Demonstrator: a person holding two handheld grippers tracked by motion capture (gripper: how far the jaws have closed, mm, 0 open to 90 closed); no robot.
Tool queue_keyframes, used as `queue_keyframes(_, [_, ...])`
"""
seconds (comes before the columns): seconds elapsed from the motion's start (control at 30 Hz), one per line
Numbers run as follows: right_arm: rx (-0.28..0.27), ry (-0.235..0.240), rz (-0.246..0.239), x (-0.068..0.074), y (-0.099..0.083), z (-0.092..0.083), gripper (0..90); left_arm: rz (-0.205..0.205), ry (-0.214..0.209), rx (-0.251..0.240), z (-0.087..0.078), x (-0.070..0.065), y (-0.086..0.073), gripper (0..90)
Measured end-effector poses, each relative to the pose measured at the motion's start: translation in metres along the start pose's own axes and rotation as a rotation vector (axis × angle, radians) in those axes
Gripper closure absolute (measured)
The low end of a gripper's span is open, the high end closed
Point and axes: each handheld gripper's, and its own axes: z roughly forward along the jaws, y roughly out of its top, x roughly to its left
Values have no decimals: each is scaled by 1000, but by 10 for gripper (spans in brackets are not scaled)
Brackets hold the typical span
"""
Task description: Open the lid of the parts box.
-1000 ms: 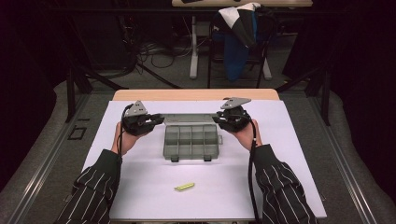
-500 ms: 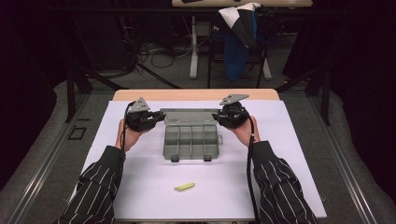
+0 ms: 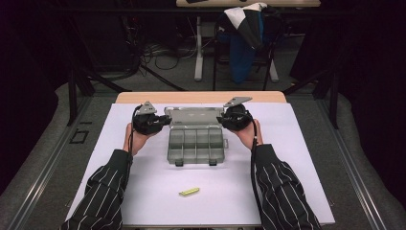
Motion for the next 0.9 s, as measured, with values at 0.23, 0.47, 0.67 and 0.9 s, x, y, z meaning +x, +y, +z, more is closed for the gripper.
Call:
queue_keyframes(0.23, [6,-2,18,-2,-3,7,701,-8,11,8,7,0,-2,754])
queue_keyframes(0.47, [25,1,37,-4,-7,14,696,-4,20,46,15,-1,-4,727])
queue_keyframes(0.67, [35,2,45,-5,-10,19,697,-12,28,80,23,-1,-8,702])
queue_keyframes(0.9, [64,7,64,-7,-15,27,694,-29,39,97,27,2,-13,682])
